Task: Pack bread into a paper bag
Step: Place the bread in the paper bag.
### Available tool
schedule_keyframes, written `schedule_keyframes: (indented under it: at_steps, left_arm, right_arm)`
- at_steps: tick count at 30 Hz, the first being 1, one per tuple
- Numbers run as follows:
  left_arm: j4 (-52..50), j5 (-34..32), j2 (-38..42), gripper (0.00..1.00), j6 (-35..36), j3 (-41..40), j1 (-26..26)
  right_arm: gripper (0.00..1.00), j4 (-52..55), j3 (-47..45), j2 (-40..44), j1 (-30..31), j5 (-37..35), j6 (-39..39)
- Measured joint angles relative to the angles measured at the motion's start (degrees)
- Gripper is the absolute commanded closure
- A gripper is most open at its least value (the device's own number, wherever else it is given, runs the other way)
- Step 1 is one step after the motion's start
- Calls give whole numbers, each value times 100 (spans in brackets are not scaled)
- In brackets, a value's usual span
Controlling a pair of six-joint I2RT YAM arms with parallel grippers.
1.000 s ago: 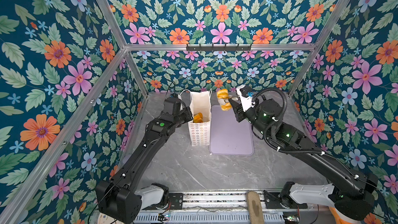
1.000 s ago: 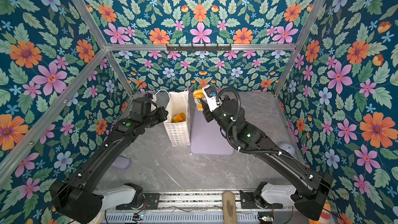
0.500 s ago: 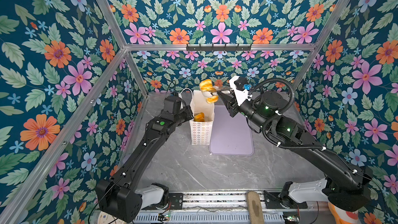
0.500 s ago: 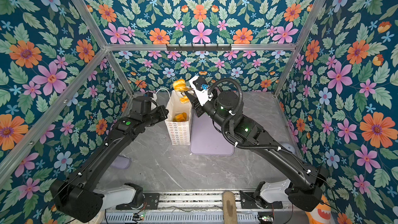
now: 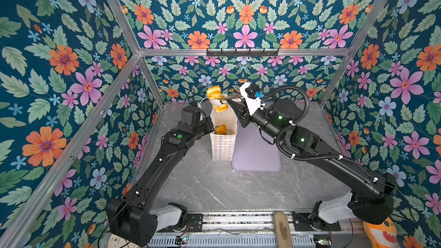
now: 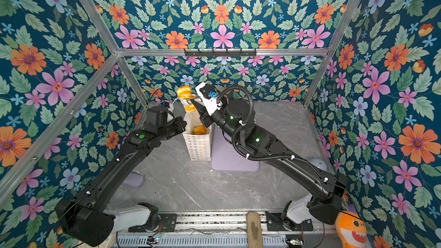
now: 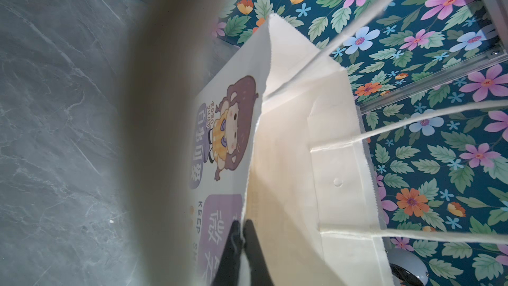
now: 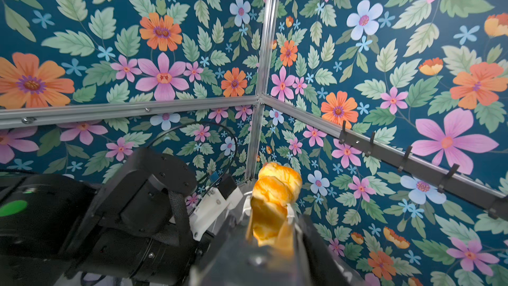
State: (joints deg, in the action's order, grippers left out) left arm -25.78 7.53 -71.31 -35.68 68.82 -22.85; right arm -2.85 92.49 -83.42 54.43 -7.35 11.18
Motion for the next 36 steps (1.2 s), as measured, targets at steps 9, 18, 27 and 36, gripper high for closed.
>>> schedule_keyframes:
  at_steps: [9, 18, 27, 36]
  left_arm:
    - [-2, -17, 28, 95, -15, -7, 0]
    - [-4, -17, 28, 95, -13, -24, 0]
    - [0, -20, 48, 95, -13, -52, 0]
    - [-2, -17, 74, 95, -13, -57, 0]
  right_arm:
    - [65, 7, -302, -348, 2, -448, -101]
    - [64, 42, -562, -374, 4, -835, -98]
    - [64, 380, -619, -439, 4, -916, -354]
    - [63, 890, -398, -678, 4, -717, -566]
